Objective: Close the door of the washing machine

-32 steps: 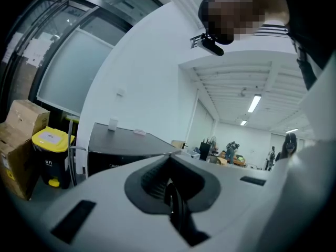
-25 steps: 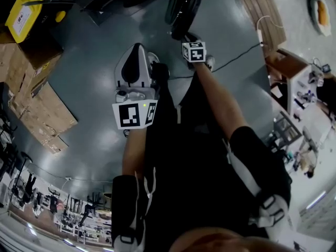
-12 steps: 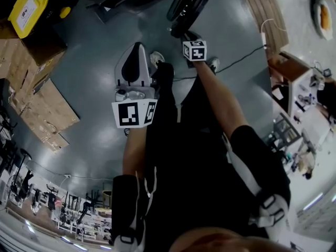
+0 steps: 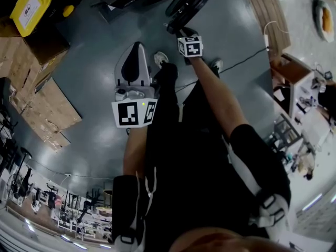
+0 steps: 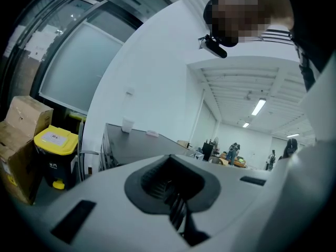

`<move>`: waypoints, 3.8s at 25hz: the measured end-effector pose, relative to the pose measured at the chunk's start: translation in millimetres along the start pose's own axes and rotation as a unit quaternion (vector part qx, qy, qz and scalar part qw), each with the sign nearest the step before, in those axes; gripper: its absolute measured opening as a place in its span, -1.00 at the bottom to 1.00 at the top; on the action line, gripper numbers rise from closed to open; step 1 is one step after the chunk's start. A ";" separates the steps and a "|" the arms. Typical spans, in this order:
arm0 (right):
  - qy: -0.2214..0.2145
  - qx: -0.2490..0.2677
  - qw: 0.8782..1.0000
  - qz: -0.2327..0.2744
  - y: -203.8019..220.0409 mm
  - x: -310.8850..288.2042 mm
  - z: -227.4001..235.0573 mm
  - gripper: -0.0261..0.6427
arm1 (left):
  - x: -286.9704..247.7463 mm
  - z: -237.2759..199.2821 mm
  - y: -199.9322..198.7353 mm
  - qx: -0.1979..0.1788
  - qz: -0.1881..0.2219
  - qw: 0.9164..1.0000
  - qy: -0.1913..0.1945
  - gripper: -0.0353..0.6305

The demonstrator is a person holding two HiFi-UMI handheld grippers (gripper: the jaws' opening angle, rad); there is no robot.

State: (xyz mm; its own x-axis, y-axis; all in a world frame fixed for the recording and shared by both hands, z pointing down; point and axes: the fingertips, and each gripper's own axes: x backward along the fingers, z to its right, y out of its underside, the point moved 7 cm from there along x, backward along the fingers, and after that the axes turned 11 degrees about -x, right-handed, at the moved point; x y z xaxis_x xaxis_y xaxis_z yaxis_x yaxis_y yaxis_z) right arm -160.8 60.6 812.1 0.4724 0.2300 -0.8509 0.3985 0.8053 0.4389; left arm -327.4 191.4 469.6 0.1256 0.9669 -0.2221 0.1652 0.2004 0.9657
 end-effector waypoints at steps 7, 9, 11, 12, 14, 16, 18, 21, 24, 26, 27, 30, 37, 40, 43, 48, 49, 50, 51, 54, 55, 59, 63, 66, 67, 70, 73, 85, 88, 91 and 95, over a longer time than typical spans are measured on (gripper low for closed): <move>0.014 -0.032 0.999 -0.001 -12.8 -15.0 -21.8 -0.59 | 4.8 -19.8 0.5 -0.005 -0.001 1.000 -0.006 -0.88; 0.020 -0.035 0.999 0.000 -17.4 -16.6 -26.2 -0.59 | 6.5 -26.6 -0.2 -0.004 -0.001 1.000 -0.011 -0.88; 0.017 -0.039 0.999 0.002 -20.0 -19.9 -29.0 -0.59 | 7.6 -31.6 -0.5 -0.002 -0.001 1.000 -0.015 -0.88; 0.013 -0.040 0.999 0.004 -21.5 -21.9 -30.9 -0.59 | 8.2 -33.6 -0.2 -0.002 -0.001 1.000 -0.017 -0.88; 0.009 -0.040 0.999 0.006 -25.7 -25.8 -36.1 -0.59 | 9.2 -38.6 1.3 -0.002 -0.002 1.000 -0.020 -0.88; 0.009 -0.036 0.999 0.006 -30.9 -29.8 -43.2 -0.59 | 9.6 -44.0 3.1 -0.002 -0.003 1.000 -0.021 -0.88; 0.008 -0.032 0.999 0.004 -36.5 -34.0 -50.1 -0.59 | 9.0 -47.5 4.9 -0.001 -0.005 1.000 -0.021 -0.88; 0.006 -0.036 0.999 0.006 -46.8 -40.6 -58.2 -0.59 | 6.3 -50.5 6.7 -0.002 -0.008 1.000 -0.021 -0.88; 0.016 -0.033 0.999 0.010 -60.4 -43.7 -63.5 -0.59 | 2.2 -53.9 8.7 0.000 -0.012 1.000 -0.022 -0.88; 0.011 -0.033 0.999 0.011 -67.1 -49.2 -67.3 -0.59 | 0.5 -56.3 10.0 0.001 -0.013 1.000 -0.023 -0.88; 0.008 -0.035 0.999 0.011 -70.6 -51.9 -69.5 -0.59 | 0.2 -57.6 10.7 0.001 -0.014 1.000 -0.024 -0.88; 0.003 -0.027 1.000 0.013 -83.0 -57.1 -76.6 -0.59 | 0.4 -61.5 12.8 0.005 -0.016 0.999 -0.031 -0.88; -0.017 -0.010 1.000 0.009 -101.2 -76.1 -91.4 -0.59 | -3.4 -72.7 12.3 0.007 -0.021 0.999 -0.041 -0.88; -0.008 -0.002 1.000 0.012 -109.7 -78.2 -94.9 -0.59 | -3.2 -78.0 13.6 0.010 -0.021 0.999 -0.049 -0.88; -0.005 -0.001 1.000 0.013 -114.0 -77.7 -95.4 -0.59 | -2.6 -80.0 15.4 0.014 -0.024 0.998 -0.053 -0.88; 0.004 0.024 1.000 0.004 -112.8 -73.9 -95.6 -0.61 | 3.6 -76.2 9.2 0.013 -0.016 0.998 -0.056 -0.88; 0.007 0.029 1.000 0.004 -112.9 -70.9 -95.5 -0.62 | 5.1 -75.2 7.5 0.013 -0.013 0.998 -0.056 -0.88; 0.009 0.033 0.999 0.004 -112.6 -66.4 -95.3 -0.62 | 7.2 -74.0 5.3 0.013 -0.011 0.998 -0.056 -0.88; 0.011 0.035 0.999 0.004 -111.6 -60.4 -95.1 -0.63 | 10.0 -73.0 2.6 0.013 -0.009 0.998 -0.056 -0.88; 0.015 0.030 0.999 0.008 -109.7 -34.4 -93.9 -0.67 | 20.1 -72.6 -9.7 0.011 0.001 0.998 -0.059 -0.88; 0.013 0.027 0.999 0.013 -111.5 -22.3 -93.6 -0.68 | 23.1 -72.4 -15.2 0.012 0.006 0.998 -0.061 -0.88; -0.013 0.024 0.998 0.054 -124.4 38.3 -94.7 -0.74 | 29.0 -64.1 -37.8 0.009 0.022 0.998 -0.052 -0.88; -0.033 0.043 0.993 0.106 -155.4 106.3 -92.1 -0.80 | 27.0 -46.9 -64.2 -0.004 0.045 0.998 -0.052 -0.88; -0.066 0.064 0.985 0.146 -181.3 158.8 -94.3 -0.81 | 27.9 -25.1 -87.7 -0.019 0.064 0.996 -0.066 -0.88; -0.077 0.068 0.982 0.158 -188.2 177.2 -93.8 -0.81 | 28.7 -16.4 -95.9 -0.023 0.069 0.995 -0.070 -0.88; -0.113 0.061 0.973 0.193 -207.0 233.1 -89.6 -0.81 | 31.3 8.6 -121.2 -0.036 0.081 0.992 -0.086 -0.88; -0.146 0.058 0.962 0.224 -227.4 280.2 -88.1 -0.82 | 31.1 26.2 -147.6 -0.039 0.100 0.989 -0.102 -0.88; -0.208 0.123 0.929 0.279 -239.9 389.6 -78.8 -0.85 | 26.0 88.4 -166.2 -0.059 0.103 0.984 -0.135 -0.88; -0.223 0.133 0.925 0.278 -238.7 400.3 -78.5 -0.86 | 20.9 93.3 -170.0 -0.045 0.116 0.982 -0.142 -0.88; -0.231 0.150 0.921 0.277 -238.4 407.3 -80.0 -0.86 | 15.5 95.9 -167.4 -0.054 0.109 0.983 -0.135 -0.88; -0.237 0.153 0.918 0.277 -242.1 408.8 -80.1 -0.88 | 8.9 96.2 -168.9 -0.054 0.109 0.983 -0.134 -0.88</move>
State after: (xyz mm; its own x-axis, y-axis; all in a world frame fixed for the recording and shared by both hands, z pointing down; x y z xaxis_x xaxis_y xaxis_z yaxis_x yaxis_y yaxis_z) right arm -127.1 3.4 334.9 0.9300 0.2359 -0.2819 0.1607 0.4289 0.8889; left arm -260.1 150.9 291.5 0.4024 0.9152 -0.0215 0.0036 0.0219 0.9998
